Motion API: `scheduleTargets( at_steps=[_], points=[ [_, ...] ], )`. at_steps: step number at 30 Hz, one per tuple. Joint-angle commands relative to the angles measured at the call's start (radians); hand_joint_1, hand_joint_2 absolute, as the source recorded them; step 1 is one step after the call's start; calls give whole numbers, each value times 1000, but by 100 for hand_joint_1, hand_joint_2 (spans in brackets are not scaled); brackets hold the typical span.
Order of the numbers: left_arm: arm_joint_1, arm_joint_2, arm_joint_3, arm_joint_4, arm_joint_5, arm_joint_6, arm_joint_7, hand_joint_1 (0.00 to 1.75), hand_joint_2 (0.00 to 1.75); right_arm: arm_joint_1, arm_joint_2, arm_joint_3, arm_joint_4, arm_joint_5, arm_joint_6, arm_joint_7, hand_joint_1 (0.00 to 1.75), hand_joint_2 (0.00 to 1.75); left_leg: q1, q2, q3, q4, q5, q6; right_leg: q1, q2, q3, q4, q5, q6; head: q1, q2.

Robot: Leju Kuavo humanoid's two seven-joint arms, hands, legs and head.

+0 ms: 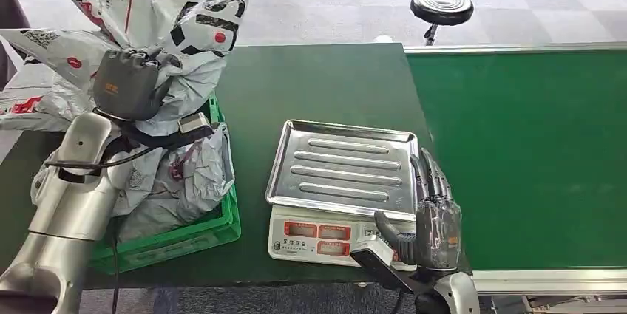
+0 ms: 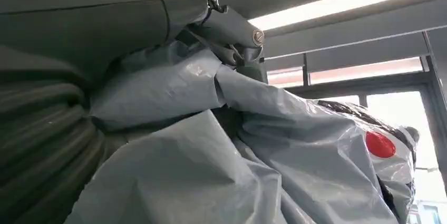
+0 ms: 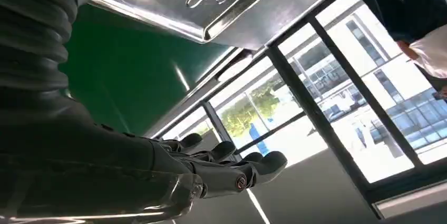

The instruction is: Moved the parcel from conveyor to table for the left to box.

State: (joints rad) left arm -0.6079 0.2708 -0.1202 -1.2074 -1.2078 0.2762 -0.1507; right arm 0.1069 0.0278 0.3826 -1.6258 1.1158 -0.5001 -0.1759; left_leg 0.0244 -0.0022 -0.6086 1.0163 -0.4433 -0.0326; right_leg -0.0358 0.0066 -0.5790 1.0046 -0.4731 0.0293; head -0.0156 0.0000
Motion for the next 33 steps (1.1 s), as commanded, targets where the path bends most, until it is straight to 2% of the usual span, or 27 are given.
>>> scheduleTargets(
  at_steps=[1,5,9,14,16,17,18,22,25,29,33],
  points=[
    [-25,-11,34,30,1,-11,2,175,175,-11,-3,-22,41,-1,-1,2,0,175,0,0,2,-2,0,2,1,-1,2,-2,0,-3,0,0],
    [-21,-4,45,39,-8,-21,30,175,175,-2,0,-26,31,0,-1,5,0,175,0,0,2,-2,0,2,1,-1,2,-2,0,-3,0,0],
    [14,64,130,51,-18,-11,57,175,175,37,10,-39,-26,38,13,31,0,175,0,3,3,-2,0,2,1,1,2,-2,0,-4,0,0],
    [104,78,228,40,-1,-9,43,175,175,76,8,-52,-65,54,10,46,0,175,-1,4,4,-3,-1,1,0,3,1,-1,0,-3,0,0],
    [150,61,251,30,0,-10,40,175,175,90,8,-58,-83,61,8,53,0,175,-1,3,3,-3,-1,1,0,2,1,-1,-1,-3,0,0],
    [227,28,273,0,-71,-121,124,175,175,90,13,-59,-96,21,48,48,0,175,-1,4,6,-5,-1,1,0,2,3,-3,-1,-4,0,0],
    [293,-10,295,25,-119,-94,164,175,175,82,22,-64,-101,26,65,51,0,175,-1,4,7,-6,-1,2,0,3,4,-4,-1,-5,0,0],
    [306,-15,352,268,-160,-34,180,175,175,82,25,-68,-106,36,74,54,0,175,-3,7,11,-9,-2,0,-2,5,7,-5,-2,-5,0,0],
    [353,-17,399,343,-160,-62,187,175,175,76,26,-64,-91,34,81,51,0,175,-2,7,8,-6,-3,-1,-1,5,4,-4,-2,-4,0,0],
    [463,-68,463,287,-99,-74,130,175,175,57,22,-60,-76,24,86,44,0,175,-3,11,11,-8,-4,-1,-2,9,6,-5,-2,-5,0,0],
    [558,-145,461,137,-5,-139,54,175,175,40,15,-64,-64,3,102,43,0,175,-3,10,13,-6,-7,-2,-2,8,8,-3,-5,-5,0,0]
  ],
)
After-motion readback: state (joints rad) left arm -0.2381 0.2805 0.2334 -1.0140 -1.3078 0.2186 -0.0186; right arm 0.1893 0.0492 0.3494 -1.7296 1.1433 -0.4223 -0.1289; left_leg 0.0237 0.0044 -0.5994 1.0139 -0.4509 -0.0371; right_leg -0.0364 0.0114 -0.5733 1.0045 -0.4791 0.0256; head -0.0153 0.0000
